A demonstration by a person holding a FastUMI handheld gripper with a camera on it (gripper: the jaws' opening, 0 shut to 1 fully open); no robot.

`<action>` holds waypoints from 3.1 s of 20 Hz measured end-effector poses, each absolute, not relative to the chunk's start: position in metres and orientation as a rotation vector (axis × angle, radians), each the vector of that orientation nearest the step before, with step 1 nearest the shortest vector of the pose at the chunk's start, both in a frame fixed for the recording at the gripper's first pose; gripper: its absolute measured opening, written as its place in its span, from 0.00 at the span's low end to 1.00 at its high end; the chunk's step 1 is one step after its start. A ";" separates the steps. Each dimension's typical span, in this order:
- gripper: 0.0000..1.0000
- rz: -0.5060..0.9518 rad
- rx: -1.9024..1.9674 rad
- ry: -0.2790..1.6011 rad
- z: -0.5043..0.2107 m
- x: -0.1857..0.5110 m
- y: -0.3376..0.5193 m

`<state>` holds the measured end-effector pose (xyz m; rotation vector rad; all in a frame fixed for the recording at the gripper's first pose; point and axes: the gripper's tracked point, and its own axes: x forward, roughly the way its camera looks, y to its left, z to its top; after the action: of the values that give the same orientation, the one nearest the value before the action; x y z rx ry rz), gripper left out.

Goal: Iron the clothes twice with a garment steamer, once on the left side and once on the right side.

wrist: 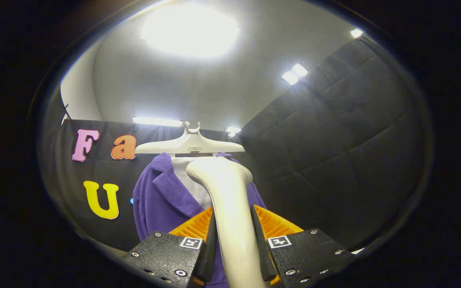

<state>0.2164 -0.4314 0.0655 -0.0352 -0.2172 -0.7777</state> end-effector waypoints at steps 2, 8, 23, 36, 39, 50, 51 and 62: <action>0.45 -0.796 -0.047 -0.224 0.064 0.232 -0.452; 0.45 -0.808 -0.048 -0.200 0.038 0.281 -0.494; 0.45 -0.861 0.106 -0.055 -0.102 0.269 -0.517; 0.45 -0.868 0.186 0.143 -0.216 0.198 -0.499; 0.45 -0.859 0.201 0.203 -0.246 0.187 -0.492; 0.45 -0.841 0.253 0.409 -0.317 0.147 -0.459; 0.45 -0.834 0.250 0.422 -0.321 0.140 -0.452; 0.45 -0.680 0.158 0.426 -0.245 0.097 -0.359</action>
<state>0.0966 -0.3594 -0.2446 0.1576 0.4256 -0.6799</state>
